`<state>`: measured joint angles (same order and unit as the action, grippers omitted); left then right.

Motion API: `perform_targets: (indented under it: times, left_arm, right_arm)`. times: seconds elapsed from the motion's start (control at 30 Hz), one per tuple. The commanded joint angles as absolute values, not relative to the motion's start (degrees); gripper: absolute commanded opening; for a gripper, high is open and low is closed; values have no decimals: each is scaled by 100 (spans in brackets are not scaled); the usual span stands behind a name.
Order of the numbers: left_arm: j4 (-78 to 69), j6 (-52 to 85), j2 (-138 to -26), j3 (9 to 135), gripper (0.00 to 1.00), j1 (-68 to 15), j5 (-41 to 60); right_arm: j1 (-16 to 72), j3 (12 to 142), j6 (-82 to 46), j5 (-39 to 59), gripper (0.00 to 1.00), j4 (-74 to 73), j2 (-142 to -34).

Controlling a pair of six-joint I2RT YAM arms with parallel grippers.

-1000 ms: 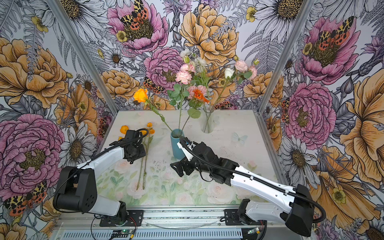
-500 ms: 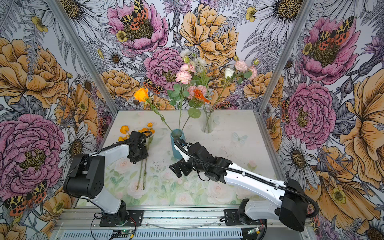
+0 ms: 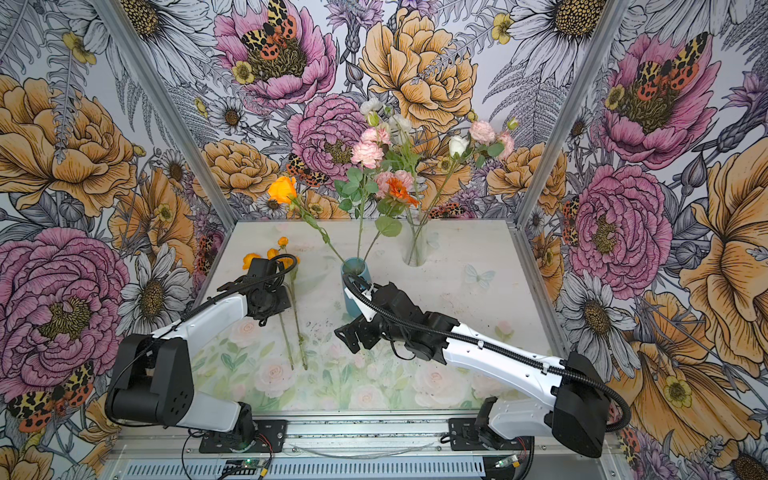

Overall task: Arrange the flowers into the vase
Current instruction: 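Close the left gripper on the orange poppy stems, then lift the orange poppies upright with the left gripper, then carry the poppies over the teal vase with the left gripper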

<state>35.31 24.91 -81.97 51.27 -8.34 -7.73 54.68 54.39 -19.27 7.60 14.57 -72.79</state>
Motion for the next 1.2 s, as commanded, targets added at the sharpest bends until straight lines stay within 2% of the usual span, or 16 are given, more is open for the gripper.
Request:
perform_targets:
  times: [0.0, 0.2, 0.33, 0.57, 0.7, 0.97, 1.17]
  left_arm:
    - [3952, 2347, -7725, 5295, 0, -810, -1150]
    - [4330, 2325, -6537, 5460, 0, -984, -1580]
    - [4366, 2111, -6319, 5631, 0, -905, -871]
    - [4403, 1890, -5887, 6169, 0, -1210, -723]
    - [4300, 1867, -5397, 6460, 0, -1845, -1343]
    - [2290, 1493, -4325, 6235, 0, -3669, -2418]
    - [-453, 341, -4463, 5539, 0, -4466, -2131]
  right_arm:
    - [5445, 5559, -2185, 521, 98, 1175, -7193]
    - [5269, 5480, -2346, 347, 99, 1027, -6986]
    - [5145, 5606, -2323, 544, 99, 1009, -7029]
    - [5139, 5549, -2470, 690, 99, 822, -7047]
    - [5133, 5367, -2406, 539, 99, 673, -6798]
    - [4800, 5397, -2290, 601, 100, 677, -6448]
    - [4611, 5328, -2260, 661, 99, 686, -6284]
